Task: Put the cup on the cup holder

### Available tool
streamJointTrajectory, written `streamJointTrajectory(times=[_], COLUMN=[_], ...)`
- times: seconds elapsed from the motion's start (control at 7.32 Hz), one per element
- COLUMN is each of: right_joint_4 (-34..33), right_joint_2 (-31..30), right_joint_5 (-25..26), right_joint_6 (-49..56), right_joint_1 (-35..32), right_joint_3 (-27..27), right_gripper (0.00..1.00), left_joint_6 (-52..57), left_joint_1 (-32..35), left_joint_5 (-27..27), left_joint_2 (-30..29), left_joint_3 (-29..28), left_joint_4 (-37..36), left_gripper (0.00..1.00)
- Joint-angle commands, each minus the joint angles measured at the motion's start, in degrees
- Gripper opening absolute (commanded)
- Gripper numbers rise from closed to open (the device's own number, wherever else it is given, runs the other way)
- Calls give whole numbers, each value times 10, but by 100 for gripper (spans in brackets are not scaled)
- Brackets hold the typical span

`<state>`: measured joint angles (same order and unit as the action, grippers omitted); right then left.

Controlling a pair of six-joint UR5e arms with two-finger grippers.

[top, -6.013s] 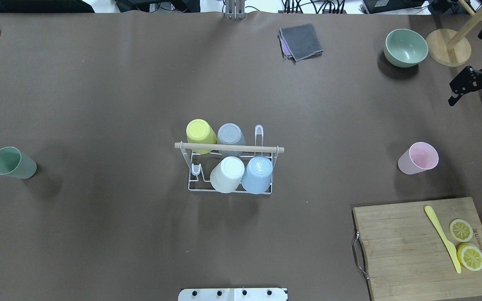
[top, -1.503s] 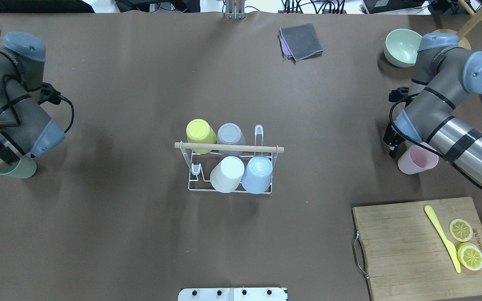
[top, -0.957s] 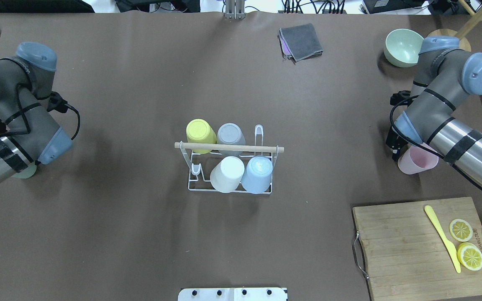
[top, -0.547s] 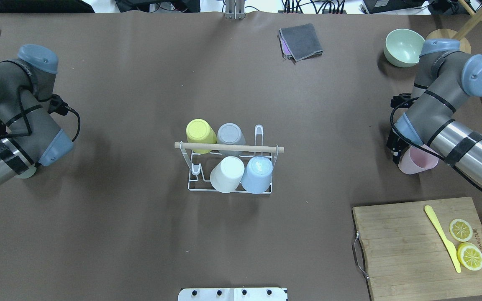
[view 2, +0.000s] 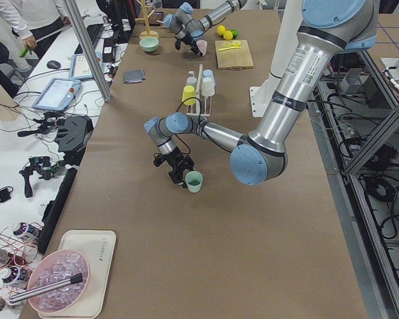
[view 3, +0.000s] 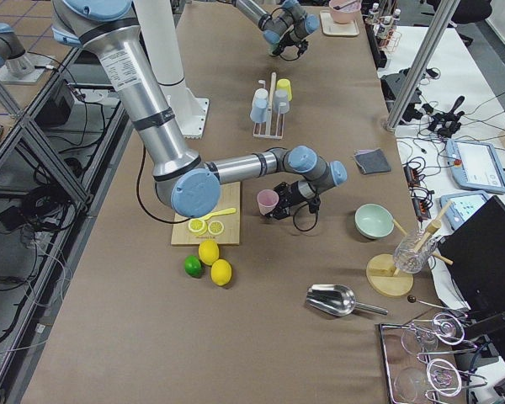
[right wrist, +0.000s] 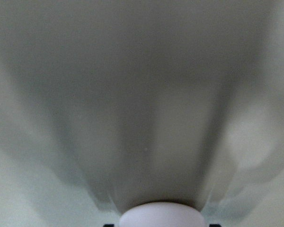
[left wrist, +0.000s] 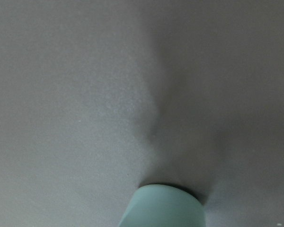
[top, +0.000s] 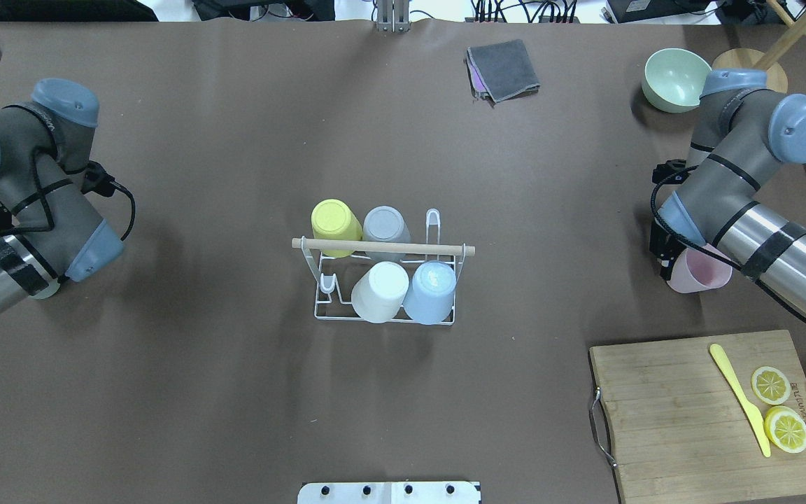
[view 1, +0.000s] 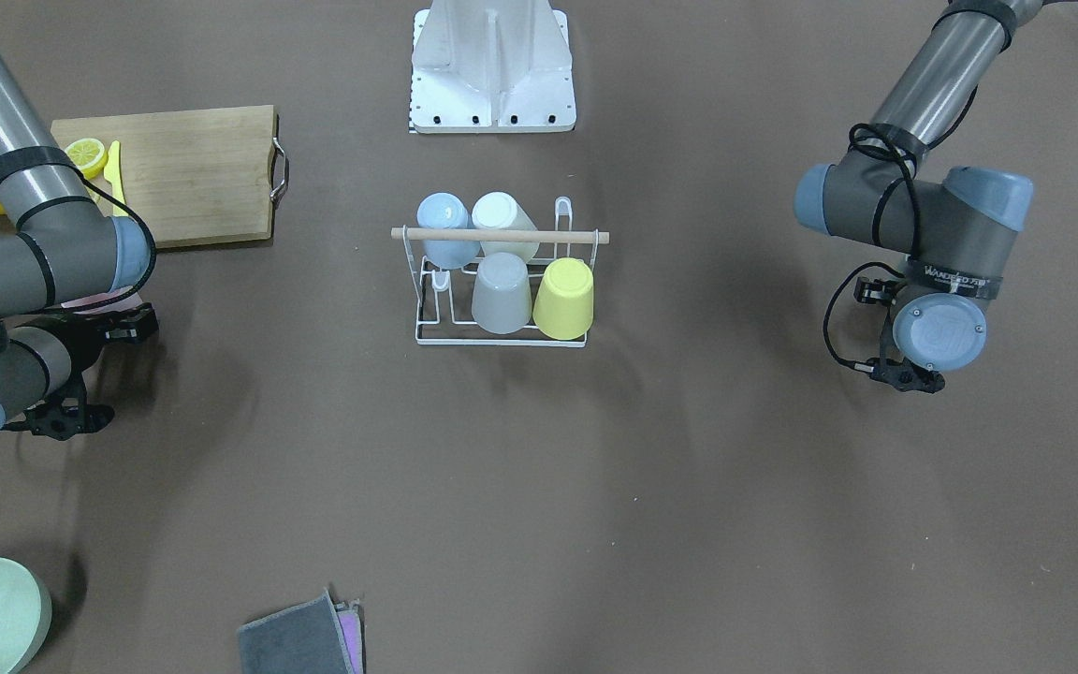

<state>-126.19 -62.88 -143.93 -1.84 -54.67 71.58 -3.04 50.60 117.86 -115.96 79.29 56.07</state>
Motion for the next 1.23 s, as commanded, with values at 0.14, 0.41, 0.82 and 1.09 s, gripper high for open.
streamJointTrajectory(times=[0.14,0.41,0.82,1.09], right_joint_4=[-8,-9,-9,-9], right_joint_2=[3,3,2,-2], right_joint_5=[-1,-7,-7,-6], right_joint_6=[0,0,9,18], right_joint_1=[0,-12,-46,-55], right_joint_3=[0,7,33,57], right_gripper=[45,45,45,45], left_joint_6=[2,1,0,12], left_joint_1=[-12,-16,-22,-20], left_joint_5=[-1,-1,-1,-1], left_joint_2=[15,16,14,12], left_joint_3=[-1,-3,-7,-1], left_joint_4=[0,-1,-23,-53], left_gripper=[97,97,67,32])
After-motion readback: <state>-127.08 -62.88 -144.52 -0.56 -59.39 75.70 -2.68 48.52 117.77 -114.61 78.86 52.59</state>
